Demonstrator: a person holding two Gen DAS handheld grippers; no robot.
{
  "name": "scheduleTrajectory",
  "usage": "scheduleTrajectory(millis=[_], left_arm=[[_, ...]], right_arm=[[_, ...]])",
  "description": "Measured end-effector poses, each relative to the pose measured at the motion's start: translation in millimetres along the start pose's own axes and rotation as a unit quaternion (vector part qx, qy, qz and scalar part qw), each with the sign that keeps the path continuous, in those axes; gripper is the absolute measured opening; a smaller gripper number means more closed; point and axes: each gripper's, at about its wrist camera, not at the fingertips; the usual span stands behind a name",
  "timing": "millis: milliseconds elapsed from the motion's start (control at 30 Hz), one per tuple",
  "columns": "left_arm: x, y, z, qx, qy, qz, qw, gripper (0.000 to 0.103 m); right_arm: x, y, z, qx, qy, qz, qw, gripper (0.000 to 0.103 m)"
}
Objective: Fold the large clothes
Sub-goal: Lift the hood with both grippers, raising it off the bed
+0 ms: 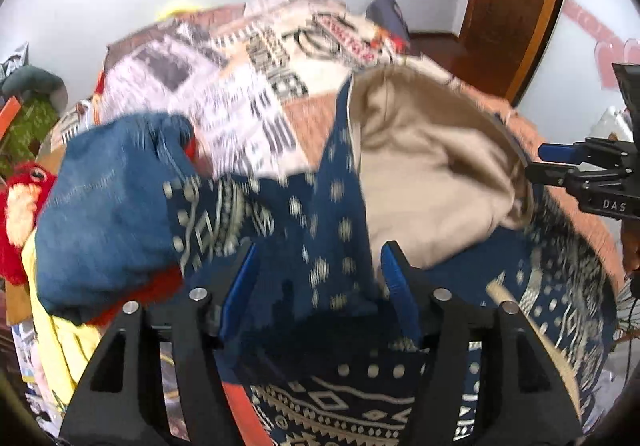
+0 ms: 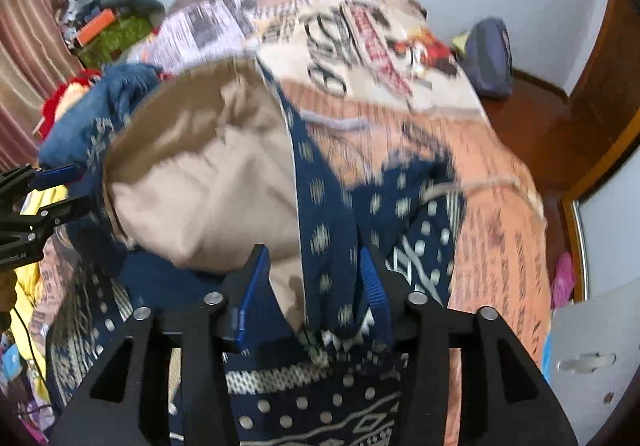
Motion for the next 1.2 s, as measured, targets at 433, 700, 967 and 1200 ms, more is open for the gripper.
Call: scheduleTrajectory(millis=[433,700,967,1200], left_arm=[[0.4,-55.7,-53.8,-0.01,0.008,0.015,0.9998,0.064],[-1.1,-81.6,-68.4,0.003,0.025,0.027,0.9993,0.056],[-7.1,-82.6,-69.1,0.022,0.056,0.054,0.9968,0.007],[-0.8,-32.9,-60.5,0.03,0.047,0.108,0.9926,0.007]], right_arm=[[1.1,-48.8,-39.1,0.007,-0.027,-0.029,0.999,0.052],[2.4,-67.0,-44.5,0.018,-0.048,-0.054,0.997,0.049],[1.2,-63.1,-46.4,0.024,-0.05,-0.069,0.996,0.01],[-6.1,-16.3,-39.8,0.05,-0.029,-0.077,0.995,0.007]])
Point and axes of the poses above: each gripper's, at about its wrist camera, not at the fingertips, and y roughly against the way its jaws point, x to its right, z to its underside, and after that the axes turned 2 degrees about -x, right-handed
